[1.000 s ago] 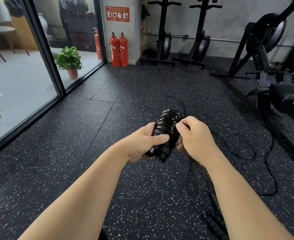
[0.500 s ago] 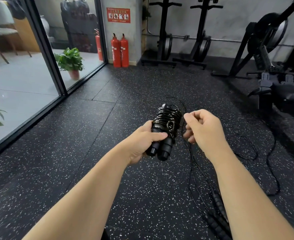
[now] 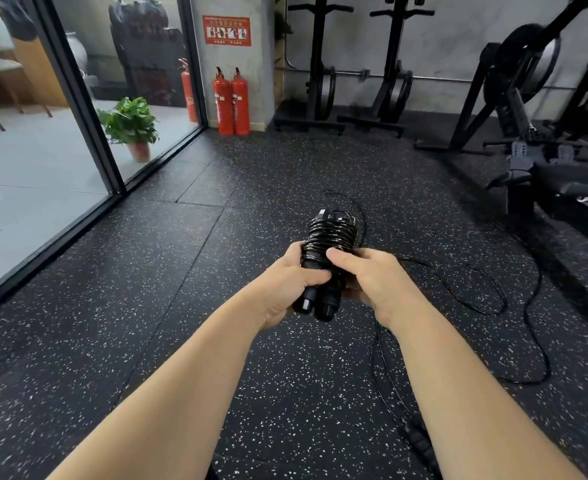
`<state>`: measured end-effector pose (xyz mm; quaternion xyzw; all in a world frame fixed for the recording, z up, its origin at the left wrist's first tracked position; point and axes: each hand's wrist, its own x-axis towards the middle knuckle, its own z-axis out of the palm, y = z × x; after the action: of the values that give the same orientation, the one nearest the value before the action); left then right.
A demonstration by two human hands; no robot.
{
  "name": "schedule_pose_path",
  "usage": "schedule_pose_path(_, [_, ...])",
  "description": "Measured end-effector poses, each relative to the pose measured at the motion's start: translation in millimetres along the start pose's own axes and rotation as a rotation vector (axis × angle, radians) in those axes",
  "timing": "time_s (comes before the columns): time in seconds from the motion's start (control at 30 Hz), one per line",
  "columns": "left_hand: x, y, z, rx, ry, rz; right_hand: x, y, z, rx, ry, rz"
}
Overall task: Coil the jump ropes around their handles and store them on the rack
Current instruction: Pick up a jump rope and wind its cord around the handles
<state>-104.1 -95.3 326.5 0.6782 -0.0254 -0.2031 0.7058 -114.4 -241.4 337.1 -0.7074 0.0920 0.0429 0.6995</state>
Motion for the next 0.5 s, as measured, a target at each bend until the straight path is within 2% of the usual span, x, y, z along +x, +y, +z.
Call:
schedule_pose_path(0.13, [6, -4, 7, -0.073, -0.016, -0.044, 2, 1, 2, 0.082, -0.012, 0.073])
schedule_pose_path(0.23, [9, -6, 13, -0.128, -0.041, -0.085, 2, 5, 0, 0.084, 0.047, 0.08])
schedule_pose_path(0.37, [10, -6, 20, -0.052, -0.019, -0.093, -1, 9, -6, 0.059, 0.107, 0.092])
schedule_pose_path(0.5, [5, -8, 28, 0.047, 0.03, -0.024, -11, 13, -12, 0.035, 0.142, 0.102])
